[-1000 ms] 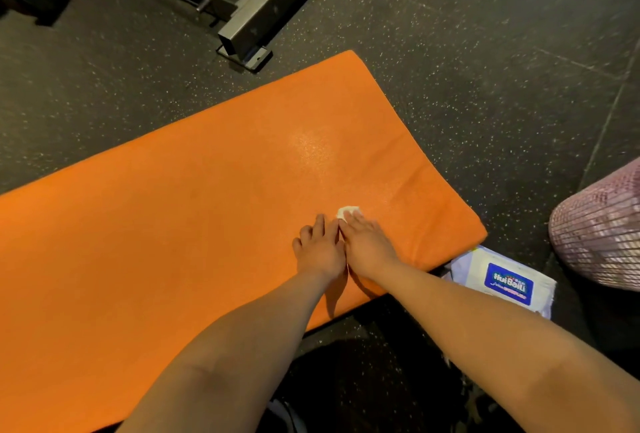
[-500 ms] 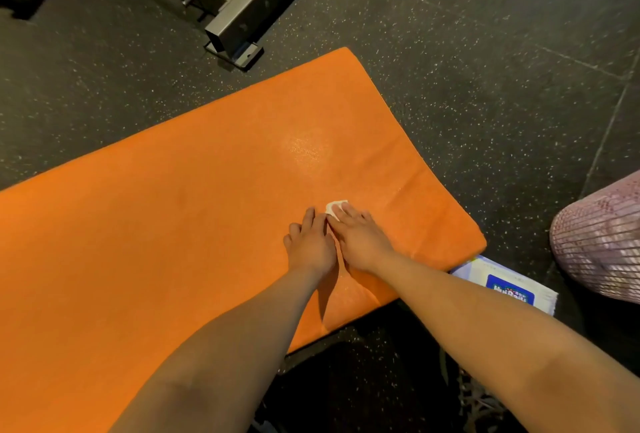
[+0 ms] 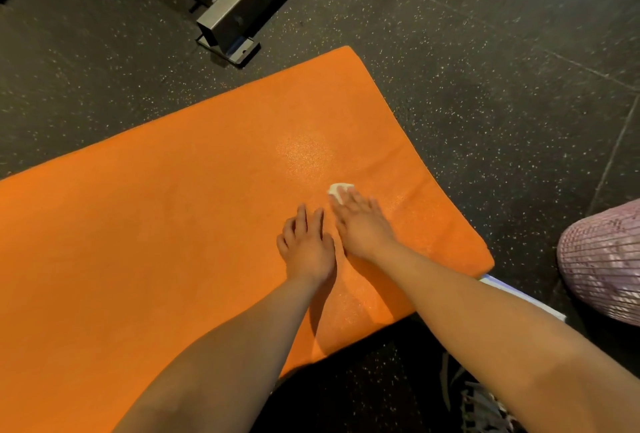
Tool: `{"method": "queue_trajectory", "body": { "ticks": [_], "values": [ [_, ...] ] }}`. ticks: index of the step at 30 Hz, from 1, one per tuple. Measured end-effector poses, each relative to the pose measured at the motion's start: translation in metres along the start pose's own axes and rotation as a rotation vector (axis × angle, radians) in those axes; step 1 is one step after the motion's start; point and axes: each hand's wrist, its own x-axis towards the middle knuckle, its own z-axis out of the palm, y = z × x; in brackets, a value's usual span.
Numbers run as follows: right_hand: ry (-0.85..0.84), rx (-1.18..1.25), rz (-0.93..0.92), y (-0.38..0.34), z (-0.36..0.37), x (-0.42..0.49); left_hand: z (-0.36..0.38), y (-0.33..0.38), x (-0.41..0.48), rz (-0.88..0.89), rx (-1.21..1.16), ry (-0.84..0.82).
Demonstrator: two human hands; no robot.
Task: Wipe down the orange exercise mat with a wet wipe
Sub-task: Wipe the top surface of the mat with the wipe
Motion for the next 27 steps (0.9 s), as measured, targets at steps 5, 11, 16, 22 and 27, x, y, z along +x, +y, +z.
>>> {"method": "queue_trajectory", "body": {
  "ticks": [5,11,16,22,27],
  "values": [
    [0.117,0.093,0.416,0.023,-0.009,-0.003,-0.001,0.006,0.001,-0.016,0.117,-0.041],
    [0.012,0.019,-0.004,0.001,0.000,-0.020,0.003,0.017,0.006,-0.015,0.116,-0.050],
    [0.067,0.054,0.499,0.058,-0.020,-0.035,0.010,0.031,0.004,0.122,0.184,-0.180],
    [0.012,0.130,0.405,0.032,-0.015,-0.025,0.010,0.043,0.002,0.080,0.178,-0.150],
    [0.049,0.072,0.432,0.064,-0.023,-0.029,0.014,0.051,0.008,0.122,0.212,-0.136]
  ]
}}
